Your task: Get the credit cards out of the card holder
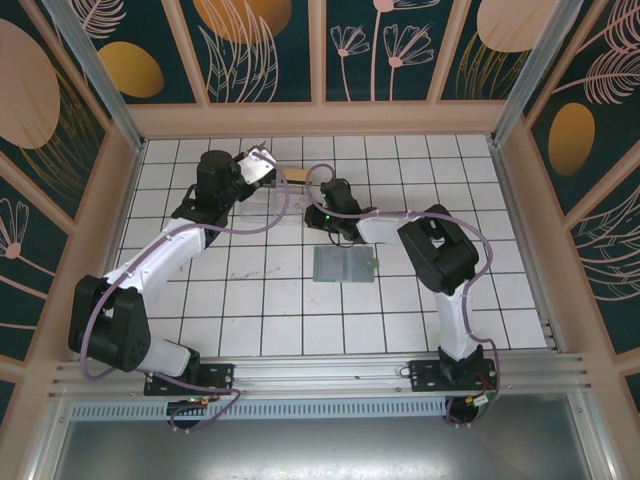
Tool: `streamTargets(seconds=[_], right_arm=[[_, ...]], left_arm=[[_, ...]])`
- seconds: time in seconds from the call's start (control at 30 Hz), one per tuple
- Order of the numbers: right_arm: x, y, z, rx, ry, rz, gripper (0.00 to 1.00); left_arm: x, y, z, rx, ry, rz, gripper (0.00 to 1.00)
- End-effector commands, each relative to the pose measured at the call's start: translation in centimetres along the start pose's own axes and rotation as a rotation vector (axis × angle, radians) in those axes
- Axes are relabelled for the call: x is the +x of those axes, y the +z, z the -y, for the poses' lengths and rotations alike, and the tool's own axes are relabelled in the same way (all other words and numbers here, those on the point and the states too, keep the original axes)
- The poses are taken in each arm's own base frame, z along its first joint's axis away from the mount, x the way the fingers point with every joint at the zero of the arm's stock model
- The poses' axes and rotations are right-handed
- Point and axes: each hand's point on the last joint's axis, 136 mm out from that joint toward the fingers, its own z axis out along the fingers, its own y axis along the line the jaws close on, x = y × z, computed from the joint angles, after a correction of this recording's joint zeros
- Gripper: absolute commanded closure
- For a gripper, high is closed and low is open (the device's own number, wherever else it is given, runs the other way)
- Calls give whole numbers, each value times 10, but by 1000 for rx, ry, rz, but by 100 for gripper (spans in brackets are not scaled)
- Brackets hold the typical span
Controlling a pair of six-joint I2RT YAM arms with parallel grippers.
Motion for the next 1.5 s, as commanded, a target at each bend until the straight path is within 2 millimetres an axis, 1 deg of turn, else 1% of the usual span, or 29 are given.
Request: streamTargets(seconds=[0.0, 0.2, 0.43, 0.57, 0.67, 0.77, 0.87, 0.97, 1.07, 1.13, 1.17, 1.27, 1.33, 1.4, 1.47], right_arm=[[29, -10, 4, 15, -28, -78, 83], [44, -27, 16, 38, -39, -92, 83], [54, -42, 22, 51, -95, -121, 83], [54, -43, 34, 86, -124, -131, 83], [49, -45, 44, 95, -101, -127, 83], [44, -47, 45, 72, -91, -118, 83], [41, -49, 34, 33, -102, -118, 79], [33, -58, 15, -17, -128, -79, 73], [22, -75, -6, -67, -150, -30, 65], [14, -90, -18, -100, -165, 6, 64], [11, -97, -23, -114, -168, 24, 63], [6, -120, -30, -141, -174, 67, 60], [4, -134, -32, -155, -176, 99, 57], [3, -149, -34, -170, -176, 130, 51], [1, -164, -34, -188, -174, 164, 37]], left_arm=[[-6, 0, -10, -22, -26, 3, 100], [-6, -1, -9, -17, -31, 3, 100], [-6, -3, -6, 4, -33, 3, 100], [-7, -7, -5, 16, -36, 12, 100], [-6, -8, -3, 25, -40, 8, 100], [-5, -10, 3, 51, -38, 8, 100], [-6, -13, 8, 83, -36, 16, 100], [-6, -17, 17, 147, -39, 3, 100], [-9, -27, 22, 185, -34, 23, 100], [-9, -31, 24, 198, -10, 24, 100], [-5, -32, 27, 216, 17, 9, 100], [7, -37, 46, 305, 126, -12, 100], [12, -38, 50, 322, 154, -32, 100], [14, -37, 51, 344, 173, -54, 100], [10, -38, 54, 384, 189, -44, 100]])
